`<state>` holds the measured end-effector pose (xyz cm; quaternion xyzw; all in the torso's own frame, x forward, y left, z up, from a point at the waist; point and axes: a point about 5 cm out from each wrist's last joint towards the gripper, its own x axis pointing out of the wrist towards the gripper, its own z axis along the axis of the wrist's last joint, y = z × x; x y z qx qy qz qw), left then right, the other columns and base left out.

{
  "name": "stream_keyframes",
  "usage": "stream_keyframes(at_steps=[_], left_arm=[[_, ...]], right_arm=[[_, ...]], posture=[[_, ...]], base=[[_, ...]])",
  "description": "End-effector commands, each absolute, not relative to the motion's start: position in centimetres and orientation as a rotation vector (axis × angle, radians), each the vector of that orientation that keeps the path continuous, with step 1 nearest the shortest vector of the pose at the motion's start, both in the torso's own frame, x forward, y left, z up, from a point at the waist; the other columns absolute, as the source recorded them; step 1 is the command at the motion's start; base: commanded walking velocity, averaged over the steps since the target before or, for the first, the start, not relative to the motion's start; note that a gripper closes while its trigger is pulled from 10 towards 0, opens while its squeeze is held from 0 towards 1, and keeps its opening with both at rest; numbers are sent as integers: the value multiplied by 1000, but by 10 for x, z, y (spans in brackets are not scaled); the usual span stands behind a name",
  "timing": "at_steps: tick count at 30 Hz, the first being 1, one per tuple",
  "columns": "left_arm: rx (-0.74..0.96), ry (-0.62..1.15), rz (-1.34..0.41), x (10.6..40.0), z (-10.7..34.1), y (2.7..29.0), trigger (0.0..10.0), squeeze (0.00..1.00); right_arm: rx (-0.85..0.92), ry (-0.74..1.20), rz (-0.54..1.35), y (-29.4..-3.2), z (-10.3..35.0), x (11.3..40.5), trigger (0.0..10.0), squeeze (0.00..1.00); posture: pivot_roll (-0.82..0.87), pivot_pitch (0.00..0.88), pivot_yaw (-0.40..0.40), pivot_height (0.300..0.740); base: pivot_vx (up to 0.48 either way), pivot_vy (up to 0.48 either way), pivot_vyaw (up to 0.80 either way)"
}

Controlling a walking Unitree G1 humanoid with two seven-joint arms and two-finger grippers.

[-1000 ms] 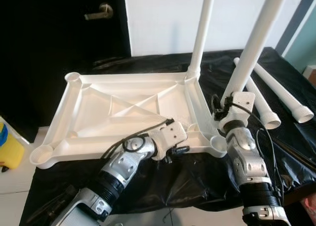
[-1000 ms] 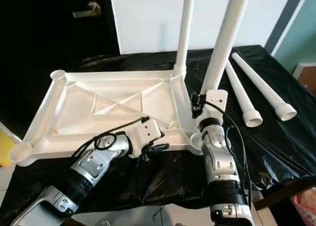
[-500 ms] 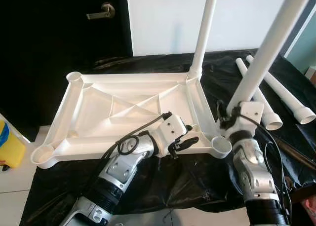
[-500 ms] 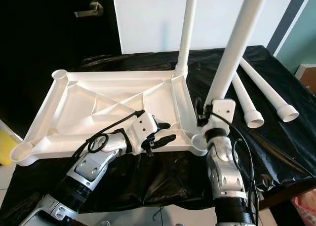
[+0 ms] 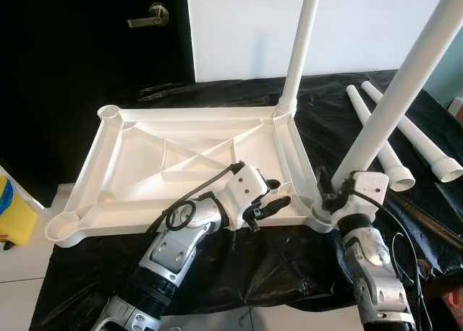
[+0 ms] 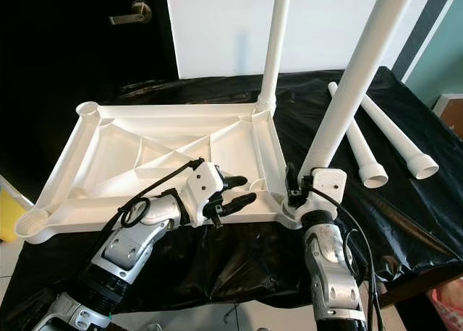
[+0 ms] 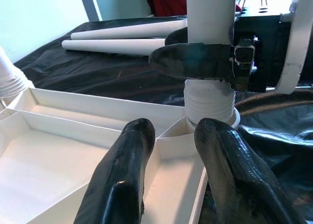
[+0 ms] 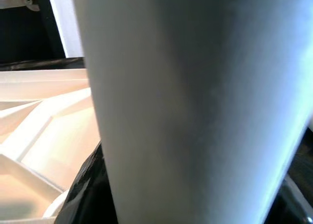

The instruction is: Building children table

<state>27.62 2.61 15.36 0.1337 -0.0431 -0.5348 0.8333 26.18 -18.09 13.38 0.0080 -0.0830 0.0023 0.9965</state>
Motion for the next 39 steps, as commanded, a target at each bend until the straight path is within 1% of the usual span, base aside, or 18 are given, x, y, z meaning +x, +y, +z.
stream_keyframes(at_steps=[1, 6, 14, 16, 20, 24, 36, 39], left_arm=[[291, -87, -1070, 276, 152, 27, 10000, 0], [277, -100, -1086, 273, 155, 24, 10000, 0], [279, -123, -1133, 265, 155, 24, 10000, 0], [265, -119, -1181, 260, 154, 23, 10000, 0], [248, -93, -1220, 257, 153, 22, 10000, 0], [252, -81, -1220, 258, 153, 21, 10000, 0], [251, -76, -1221, 258, 154, 22, 10000, 0], [253, -77, -1221, 259, 154, 22, 10000, 0]], right_arm=[[9, -182, 13, -182, 134, 258, 10000, 0], [12, -157, 4, -184, 127, 259, 10000, 0], [-13, -147, 39, -184, 122, 255, 10000, 0], [-33, -152, 65, -183, 120, 253, 10000, 0], [-61, -163, 92, -183, 119, 252, 10000, 0], [-117, -161, 112, -185, 114, 250, 10000, 0], [-169, -162, 140, -189, 108, 250, 10000, 0], [-191, -174, 189, -187, 107, 251, 10000, 0]], posture=[[-27, 27, -11, 740], [-25, 28, -13, 740], [-23, 25, -11, 740], [-25, 24, -13, 740], [-27, 21, -12, 740], [-27, 16, -11, 740], [-29, 6, -7, 740], [-29, 2, -3, 740]], base=[[0, 0, 0], [0, 0, 0], [0, 0, 0], [0, 0, 0], [0, 0, 0], [0, 0, 0], [0, 0, 0], [0, 0, 0]])
